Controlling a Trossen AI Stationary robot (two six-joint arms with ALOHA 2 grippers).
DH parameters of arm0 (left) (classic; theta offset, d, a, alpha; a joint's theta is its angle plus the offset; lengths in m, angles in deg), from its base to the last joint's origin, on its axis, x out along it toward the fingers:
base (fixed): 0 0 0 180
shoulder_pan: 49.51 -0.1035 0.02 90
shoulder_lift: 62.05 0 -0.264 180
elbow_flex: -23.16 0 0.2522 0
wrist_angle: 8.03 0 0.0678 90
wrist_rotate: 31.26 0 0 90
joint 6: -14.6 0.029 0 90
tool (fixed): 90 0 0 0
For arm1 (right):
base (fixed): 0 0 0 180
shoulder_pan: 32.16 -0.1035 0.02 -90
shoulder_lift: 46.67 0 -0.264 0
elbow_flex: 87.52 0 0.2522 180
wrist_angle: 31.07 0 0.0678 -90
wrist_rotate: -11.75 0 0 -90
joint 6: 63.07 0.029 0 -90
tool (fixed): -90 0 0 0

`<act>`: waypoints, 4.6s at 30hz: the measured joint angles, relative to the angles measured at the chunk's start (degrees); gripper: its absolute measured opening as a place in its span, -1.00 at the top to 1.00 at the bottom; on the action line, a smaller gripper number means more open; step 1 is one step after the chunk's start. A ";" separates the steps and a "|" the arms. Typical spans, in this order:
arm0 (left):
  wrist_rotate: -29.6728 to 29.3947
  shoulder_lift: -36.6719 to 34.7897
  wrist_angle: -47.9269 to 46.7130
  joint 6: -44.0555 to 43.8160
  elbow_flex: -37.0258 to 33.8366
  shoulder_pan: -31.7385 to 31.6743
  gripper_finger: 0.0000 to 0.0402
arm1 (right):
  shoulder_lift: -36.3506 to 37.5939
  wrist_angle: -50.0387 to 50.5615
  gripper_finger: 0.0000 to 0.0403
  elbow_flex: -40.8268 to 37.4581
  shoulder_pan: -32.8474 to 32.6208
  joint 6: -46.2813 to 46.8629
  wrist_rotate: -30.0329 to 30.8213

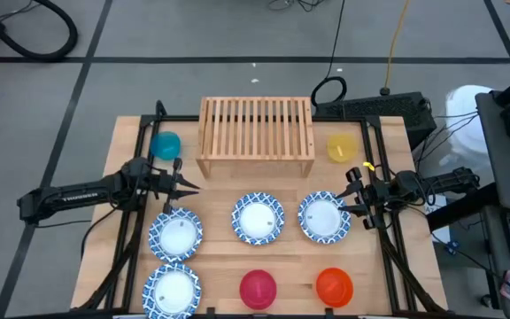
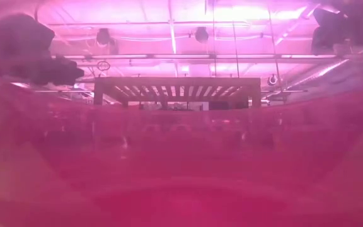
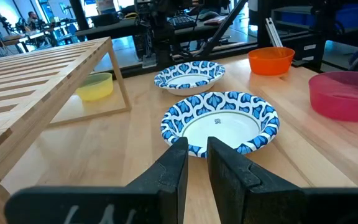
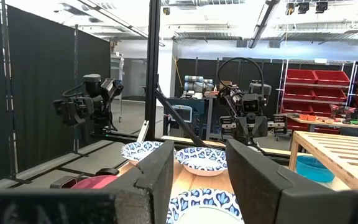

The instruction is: Place and stack bowls onto a shelf

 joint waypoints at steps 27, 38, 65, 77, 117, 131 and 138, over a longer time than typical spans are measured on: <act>0.00 -0.01 -0.01 0.01 0.01 0.00 0.67 | 0.00 -0.12 0.30 -0.02 0.01 -15.02 0.06; 0.00 -0.01 0.00 0.00 0.01 0.00 0.67 | 0.00 -3.08 0.30 2.08 0.01 -7.94 7.04; -0.02 -0.02 0.43 0.02 0.00 0.00 0.67 | -33.80 59.45 0.30 57.70 0.01 11.32 10.51; -0.02 -0.02 0.42 0.02 0.00 0.00 0.67 | -35.63 52.07 0.30 58.36 0.01 13.38 10.36; 0.00 -0.02 0.42 0.02 0.00 0.00 0.67 | -53.53 77.57 0.30 57.42 31.20 6.50 17.81; 0.00 -0.02 0.42 0.01 0.00 0.00 0.67 | -68.85 74.26 0.30 57.42 46.82 -10.50 7.38; 0.00 0.00 0.42 0.02 0.00 0.00 0.67 | -72.52 73.85 0.30 57.42 51.56 -11.45 7.23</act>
